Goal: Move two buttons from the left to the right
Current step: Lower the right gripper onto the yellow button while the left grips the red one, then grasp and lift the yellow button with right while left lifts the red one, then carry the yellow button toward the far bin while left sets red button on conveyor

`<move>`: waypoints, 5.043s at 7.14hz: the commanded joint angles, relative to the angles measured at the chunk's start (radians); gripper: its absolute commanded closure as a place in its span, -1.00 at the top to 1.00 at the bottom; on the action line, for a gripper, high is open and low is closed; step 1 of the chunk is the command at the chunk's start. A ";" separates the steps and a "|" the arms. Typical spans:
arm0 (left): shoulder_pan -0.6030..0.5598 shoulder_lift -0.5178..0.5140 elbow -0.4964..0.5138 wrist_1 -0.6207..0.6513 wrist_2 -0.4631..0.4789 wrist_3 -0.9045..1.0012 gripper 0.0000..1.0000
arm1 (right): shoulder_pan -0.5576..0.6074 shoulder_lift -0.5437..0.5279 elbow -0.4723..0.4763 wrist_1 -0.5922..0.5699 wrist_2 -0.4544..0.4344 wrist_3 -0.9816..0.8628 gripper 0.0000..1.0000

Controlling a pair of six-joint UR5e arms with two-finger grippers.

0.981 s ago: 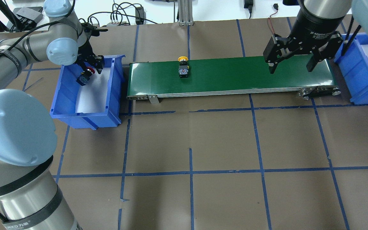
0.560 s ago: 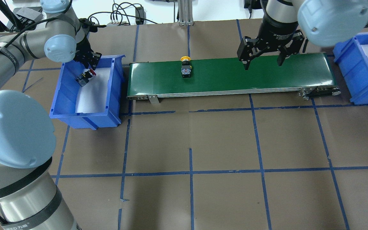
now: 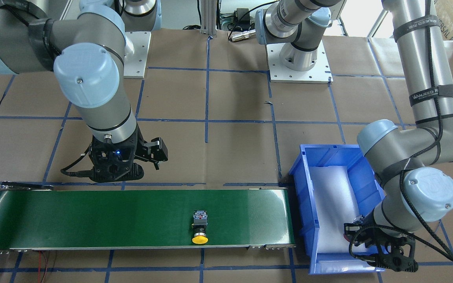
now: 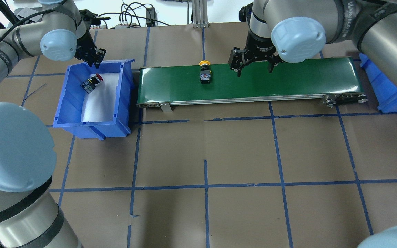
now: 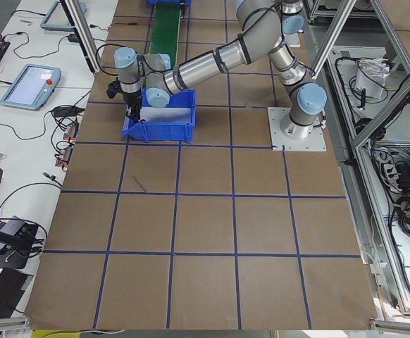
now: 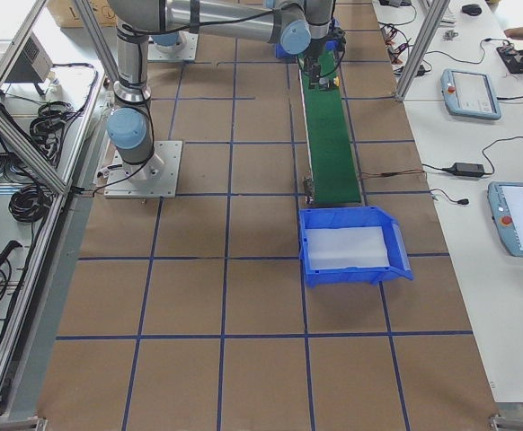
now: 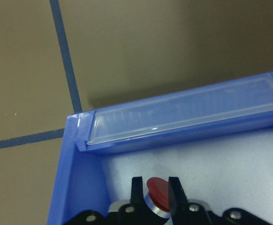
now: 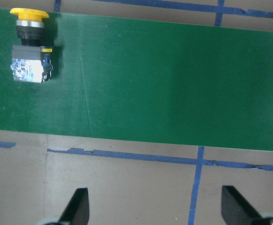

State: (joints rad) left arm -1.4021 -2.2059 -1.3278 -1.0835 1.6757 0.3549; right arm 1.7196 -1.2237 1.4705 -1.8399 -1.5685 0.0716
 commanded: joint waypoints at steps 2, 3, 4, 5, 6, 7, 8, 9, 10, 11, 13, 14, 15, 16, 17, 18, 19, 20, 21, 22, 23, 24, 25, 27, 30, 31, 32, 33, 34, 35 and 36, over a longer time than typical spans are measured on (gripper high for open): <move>-0.003 -0.012 -0.017 -0.012 -0.001 0.021 0.56 | 0.049 0.137 -0.106 -0.024 0.004 0.204 0.99; -0.009 -0.009 -0.019 -0.012 -0.002 0.101 0.61 | 0.075 0.183 -0.140 -0.024 0.002 0.244 0.99; -0.009 -0.005 -0.030 -0.009 -0.002 0.175 0.63 | 0.095 0.206 -0.162 -0.025 0.004 0.290 0.99; -0.009 0.003 -0.054 -0.001 -0.001 0.214 0.67 | 0.098 0.229 -0.168 -0.035 0.002 0.315 0.99; -0.008 0.003 -0.066 0.007 0.001 0.282 0.69 | 0.098 0.248 -0.171 -0.051 0.004 0.315 0.99; -0.005 0.002 -0.067 0.020 0.004 0.373 0.73 | 0.098 0.256 -0.171 -0.059 0.004 0.315 0.99; 0.000 -0.003 -0.067 0.040 0.002 0.460 0.73 | 0.098 0.259 -0.173 -0.062 0.004 0.315 0.99; 0.002 -0.003 -0.068 0.045 0.002 0.548 0.74 | 0.098 0.265 -0.177 -0.065 0.005 0.315 0.99; 0.005 -0.002 -0.071 0.047 -0.001 0.562 0.74 | 0.098 0.285 -0.193 -0.068 0.004 0.315 0.99; 0.003 -0.002 -0.082 0.048 -0.002 0.559 0.73 | 0.097 0.297 -0.209 -0.067 0.002 0.315 0.99; 0.003 0.008 -0.141 0.108 -0.004 0.561 0.73 | 0.083 0.306 -0.214 -0.079 -0.002 0.298 0.79; 0.003 0.008 -0.168 0.141 -0.002 0.559 0.73 | 0.081 0.306 -0.211 -0.079 -0.004 0.287 0.70; 0.003 0.009 -0.168 0.145 -0.002 0.559 0.72 | 0.078 0.308 -0.210 -0.081 -0.004 0.260 0.68; 0.006 0.009 -0.168 0.146 -0.002 0.553 0.55 | 0.078 0.309 -0.205 -0.093 -0.005 0.248 0.68; 0.006 0.009 -0.168 0.146 -0.001 0.547 0.20 | 0.075 0.314 -0.205 -0.105 -0.004 0.246 0.67; 0.008 0.011 -0.168 0.145 -0.001 0.539 -0.13 | 0.066 0.313 -0.205 -0.108 0.001 0.246 0.42; 0.006 0.009 -0.156 0.142 0.002 0.536 -0.23 | 0.066 0.313 -0.205 -0.107 0.001 0.246 0.25; 0.006 0.020 -0.139 0.134 0.002 0.530 -0.27 | 0.066 0.313 -0.205 -0.107 0.001 0.246 0.00; 0.005 0.044 -0.139 0.128 0.002 0.498 -0.29 | 0.064 0.313 -0.203 -0.107 0.001 0.244 -0.42; 0.005 0.070 -0.139 0.113 0.002 0.493 -0.29 | 0.064 0.313 -0.205 -0.107 -0.002 0.231 -0.67; 0.003 0.099 -0.140 0.099 0.004 0.443 -0.29 | 0.061 0.309 -0.210 -0.107 -0.010 0.199 -0.73; 0.005 0.126 -0.136 0.038 0.004 0.358 -0.34 | 0.040 0.297 -0.213 -0.096 -0.013 0.148 -0.73; 0.003 0.164 -0.137 0.022 0.002 0.337 -0.34 | 0.011 0.274 -0.213 -0.078 -0.013 0.131 -0.73; -0.011 0.218 -0.136 -0.001 -0.010 0.116 -0.38 | -0.088 0.187 -0.211 0.046 -0.013 -0.034 -0.73; -0.107 0.239 -0.128 -0.029 -0.008 -0.199 -0.38 | -0.272 0.073 -0.210 0.186 -0.015 -0.191 -0.72; -0.165 0.224 -0.119 -0.029 -0.010 -0.328 -0.38 | -0.344 0.052 -0.210 0.253 -0.015 -0.238 -0.72; -0.225 0.210 -0.107 -0.029 -0.011 -0.434 -0.38 | -0.401 0.030 -0.210 0.280 -0.018 -0.287 -0.72; -0.273 0.174 -0.105 -0.015 -0.016 -0.506 -0.38 | -0.443 0.020 -0.208 0.287 -0.034 -0.298 -0.72; -0.306 0.114 -0.097 0.034 -0.016 -0.537 -0.38 | -0.495 0.020 -0.203 0.291 -0.051 -0.321 -0.72; -0.330 0.062 -0.062 0.046 -0.027 -0.544 -0.38 | -0.567 0.021 -0.203 0.300 -0.053 -0.379 -0.72; -0.342 0.031 -0.023 0.045 -0.045 -0.594 -0.37 | -0.653 0.029 -0.211 0.333 -0.076 -0.463 -0.72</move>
State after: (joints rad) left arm -1.7207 -2.1271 -1.3921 -1.0472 1.6480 -0.1914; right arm 1.1634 -1.2001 1.2644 -1.5360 -1.6240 -0.3061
